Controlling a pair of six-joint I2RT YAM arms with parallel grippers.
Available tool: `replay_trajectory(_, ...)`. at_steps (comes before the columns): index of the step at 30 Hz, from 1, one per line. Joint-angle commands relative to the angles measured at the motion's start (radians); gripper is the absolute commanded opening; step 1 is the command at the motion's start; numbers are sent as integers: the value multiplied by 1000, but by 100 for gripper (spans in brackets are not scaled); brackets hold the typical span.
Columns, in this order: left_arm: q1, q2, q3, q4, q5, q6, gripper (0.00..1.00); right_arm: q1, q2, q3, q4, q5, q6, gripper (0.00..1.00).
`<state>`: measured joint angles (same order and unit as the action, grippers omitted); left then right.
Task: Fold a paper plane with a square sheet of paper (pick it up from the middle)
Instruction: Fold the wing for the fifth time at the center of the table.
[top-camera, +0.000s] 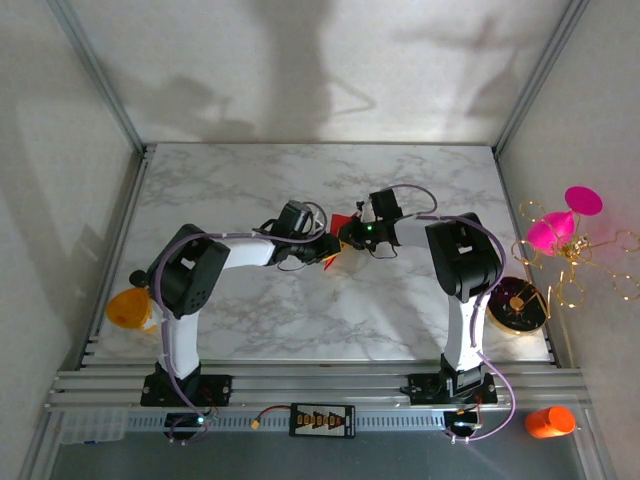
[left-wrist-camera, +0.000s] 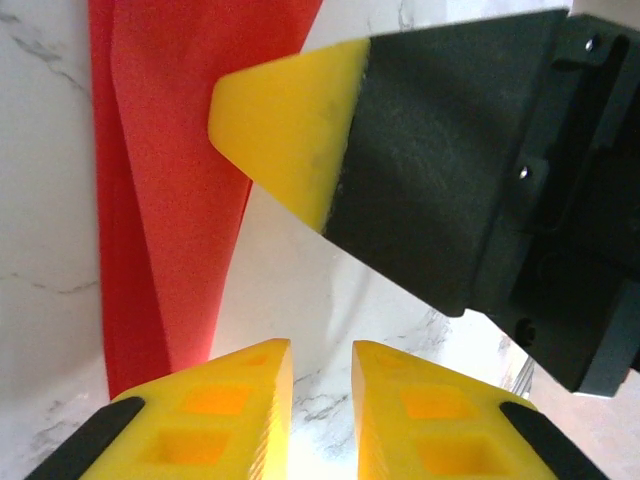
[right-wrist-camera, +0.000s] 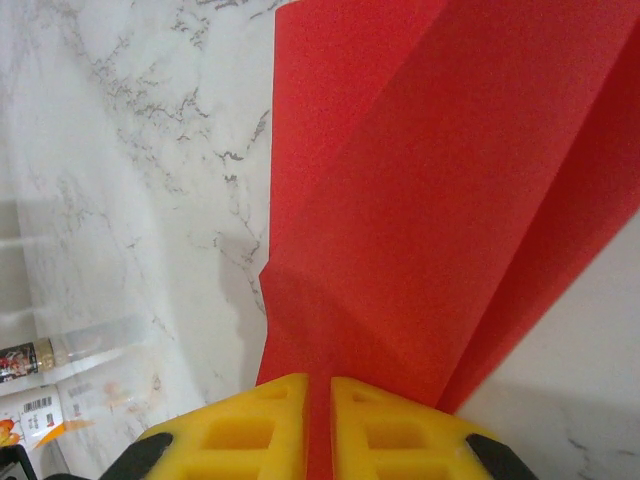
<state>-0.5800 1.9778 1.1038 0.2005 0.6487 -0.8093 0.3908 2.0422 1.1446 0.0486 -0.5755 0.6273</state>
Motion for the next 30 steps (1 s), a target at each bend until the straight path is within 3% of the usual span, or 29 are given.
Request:
replay_trajectory(1, -10, 14, 24, -10, 12, 4, 23, 10, 78, -23, -62, 97, -31, 15)
replay_trajectory(30, -23, 58, -38, 25, -9, -23, 22, 10, 82, -26, -69, 99, -29, 15)
